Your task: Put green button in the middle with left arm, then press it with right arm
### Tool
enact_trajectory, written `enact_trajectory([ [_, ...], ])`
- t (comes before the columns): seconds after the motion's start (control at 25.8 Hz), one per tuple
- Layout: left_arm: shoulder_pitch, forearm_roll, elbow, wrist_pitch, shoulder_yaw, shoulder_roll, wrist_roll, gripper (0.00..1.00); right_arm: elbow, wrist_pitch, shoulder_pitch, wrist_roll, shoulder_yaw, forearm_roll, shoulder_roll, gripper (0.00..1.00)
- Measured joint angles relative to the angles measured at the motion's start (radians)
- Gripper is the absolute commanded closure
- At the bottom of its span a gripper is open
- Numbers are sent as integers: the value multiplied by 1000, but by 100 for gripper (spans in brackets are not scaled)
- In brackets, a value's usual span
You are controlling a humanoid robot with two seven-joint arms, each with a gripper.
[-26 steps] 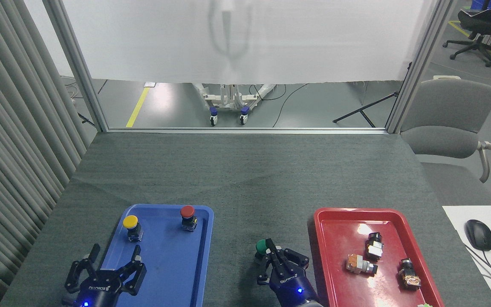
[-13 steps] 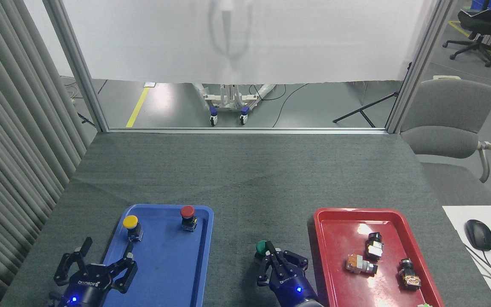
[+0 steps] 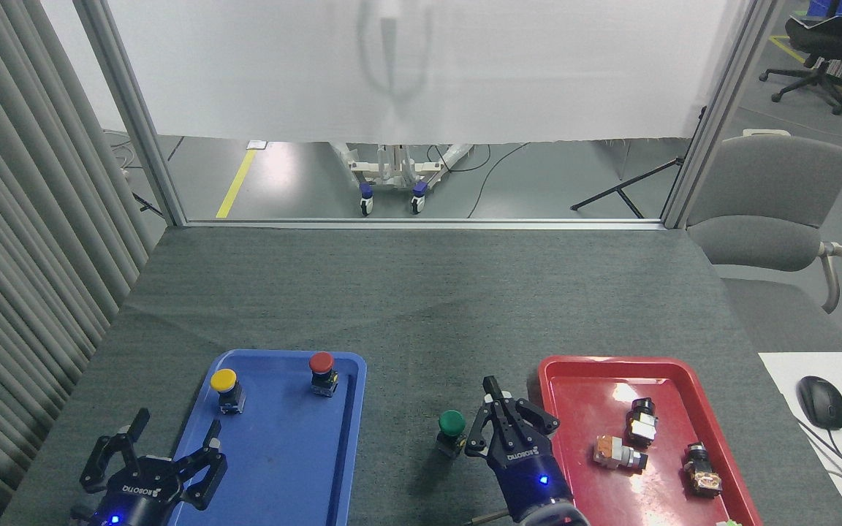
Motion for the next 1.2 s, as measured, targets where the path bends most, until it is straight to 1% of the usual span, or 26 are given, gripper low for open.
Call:
enact_trajectory([
  [0.23,2,0,-2,6,4,1,1,0,-27,-2,51,-82,-72,-3,-16,0],
  [0.47,14,0,-6,8,12,-1,10,0,-64,-3,120,-113,-128,-3,-27,0],
  [0.74,23,8,-28,9,41,-3,11,0,-75,-2,158,-180,-183,-3,-28,0],
  [0.85,24,23,-30,2,45,-2,11,0,-76,0,165,-183,-199,-3,-29,0],
  [1.05,37,51,-34,-10,47,-2,7,0,-84,2,169,-87,-208,-3,-35,0],
  [1.2,46,56,-39,-25,48,-4,6,0,-102,5,174,-56,-208,-3,-41,0],
])
